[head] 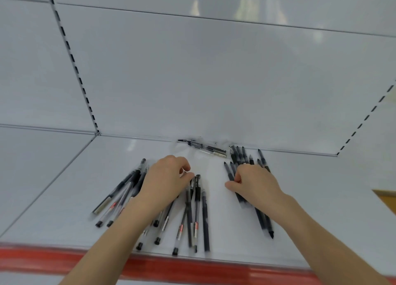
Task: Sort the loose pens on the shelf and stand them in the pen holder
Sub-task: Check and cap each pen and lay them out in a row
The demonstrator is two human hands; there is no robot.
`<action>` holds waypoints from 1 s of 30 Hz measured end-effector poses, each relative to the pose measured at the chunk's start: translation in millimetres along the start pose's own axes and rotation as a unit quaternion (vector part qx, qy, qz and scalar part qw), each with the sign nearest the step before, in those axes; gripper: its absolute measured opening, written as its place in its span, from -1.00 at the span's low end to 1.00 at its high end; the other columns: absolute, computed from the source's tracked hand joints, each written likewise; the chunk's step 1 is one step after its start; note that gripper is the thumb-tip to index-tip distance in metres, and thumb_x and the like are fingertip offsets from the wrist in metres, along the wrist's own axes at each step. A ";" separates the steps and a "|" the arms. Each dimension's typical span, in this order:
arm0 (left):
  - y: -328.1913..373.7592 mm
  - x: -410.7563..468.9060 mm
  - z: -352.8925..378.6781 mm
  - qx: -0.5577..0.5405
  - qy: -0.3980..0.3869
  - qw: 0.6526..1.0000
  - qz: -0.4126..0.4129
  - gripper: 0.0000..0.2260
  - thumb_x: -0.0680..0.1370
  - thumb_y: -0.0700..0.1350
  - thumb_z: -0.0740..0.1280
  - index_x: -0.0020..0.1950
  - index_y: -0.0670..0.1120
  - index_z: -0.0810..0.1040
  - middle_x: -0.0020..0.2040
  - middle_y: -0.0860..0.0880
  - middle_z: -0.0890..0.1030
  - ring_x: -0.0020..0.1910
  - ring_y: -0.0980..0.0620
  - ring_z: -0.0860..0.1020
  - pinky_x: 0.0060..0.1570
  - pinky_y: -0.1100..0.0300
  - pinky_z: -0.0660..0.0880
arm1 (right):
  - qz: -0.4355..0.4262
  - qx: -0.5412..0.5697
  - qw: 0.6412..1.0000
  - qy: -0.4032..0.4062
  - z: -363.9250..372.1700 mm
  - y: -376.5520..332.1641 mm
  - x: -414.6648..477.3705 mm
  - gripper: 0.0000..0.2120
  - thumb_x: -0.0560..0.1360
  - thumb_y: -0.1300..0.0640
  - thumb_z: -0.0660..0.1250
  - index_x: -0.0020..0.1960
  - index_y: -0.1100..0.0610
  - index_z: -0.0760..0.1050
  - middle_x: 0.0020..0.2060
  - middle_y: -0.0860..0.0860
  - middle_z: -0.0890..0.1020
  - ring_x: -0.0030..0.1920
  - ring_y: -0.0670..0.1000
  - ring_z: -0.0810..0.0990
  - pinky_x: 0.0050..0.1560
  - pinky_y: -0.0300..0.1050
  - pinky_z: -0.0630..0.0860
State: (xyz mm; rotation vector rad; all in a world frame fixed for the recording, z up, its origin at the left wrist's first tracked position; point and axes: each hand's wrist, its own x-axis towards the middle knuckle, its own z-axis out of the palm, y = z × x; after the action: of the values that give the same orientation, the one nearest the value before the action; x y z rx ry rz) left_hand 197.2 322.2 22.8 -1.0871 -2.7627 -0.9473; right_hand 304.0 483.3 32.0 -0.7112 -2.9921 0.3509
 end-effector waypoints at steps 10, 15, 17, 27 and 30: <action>-2.4 49.8 6.6 -0.001 0.005 1.000 -0.030 -0.72 0.53 -0.09 0.29 0.19 -0.20 0.51 0.11 -0.15 0.55 0.11 -0.08 0.49 0.09 0.16 0.37 | 0.028 0.173 0.984 0.025 -6.1 8.6 -1.3 -0.74 0.43 0.13 0.27 -0.33 0.30 0.42 -0.46 0.05 0.42 -0.42 -0.02 0.36 -0.34 -0.17 0.31; 0.6 72.1 21.9 0.065 -0.044 0.995 -0.065 -0.78 0.50 -0.04 0.31 0.02 -0.18 0.47 -0.01 -0.10 0.50 -0.06 -0.06 0.47 -0.07 0.13 0.39 | 0.044 0.271 0.959 0.066 -14.6 15.3 -11.1 -0.87 0.48 0.10 0.24 -0.21 0.10 0.44 -0.39 -0.06 0.57 -0.46 -0.17 0.42 -0.45 -0.39 0.31; -1.0 77.5 25.3 0.099 -0.045 0.992 -0.069 -0.80 0.50 -0.06 0.31 0.03 -0.17 0.48 0.04 -0.10 0.53 -0.01 -0.09 0.50 -0.08 0.13 0.39 | 0.055 0.325 0.942 0.054 -14.9 16.7 -16.6 -0.89 0.51 0.12 0.20 -0.19 0.10 0.41 -0.33 -0.02 0.64 -0.45 -0.17 0.49 -0.47 -0.38 0.35; 1.7 42.2 -13.0 -0.339 -0.039 0.939 -0.046 -0.91 0.46 -0.26 0.39 -0.14 -0.10 0.53 -0.25 0.01 0.61 -0.28 0.09 0.57 -0.26 0.31 0.52 | -0.033 0.397 0.906 0.142 -26.9 8.8 -33.0 -0.86 0.47 0.22 0.29 -0.23 0.05 0.51 -0.63 -0.12 0.32 -0.54 -0.13 0.26 -0.48 -0.42 0.25; 7.8 23.4 -29.4 -0.437 -0.032 0.898 -0.046 -0.86 0.44 -0.33 0.39 -0.17 -0.10 0.54 -0.28 0.00 0.59 -0.26 0.06 0.59 -0.22 0.31 0.56 | -0.070 0.424 0.890 0.150 -32.2 -2.4 -37.5 -0.84 0.46 0.21 0.32 -0.24 -0.01 0.55 -0.61 -0.10 0.30 -0.53 -0.12 0.23 -0.49 -0.39 0.21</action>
State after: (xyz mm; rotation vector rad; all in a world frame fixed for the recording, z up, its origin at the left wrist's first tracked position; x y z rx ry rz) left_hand 178.8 325.0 56.4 -1.0276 -2.4266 -2.3193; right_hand 339.6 471.1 64.2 -0.3870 -2.2232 1.2789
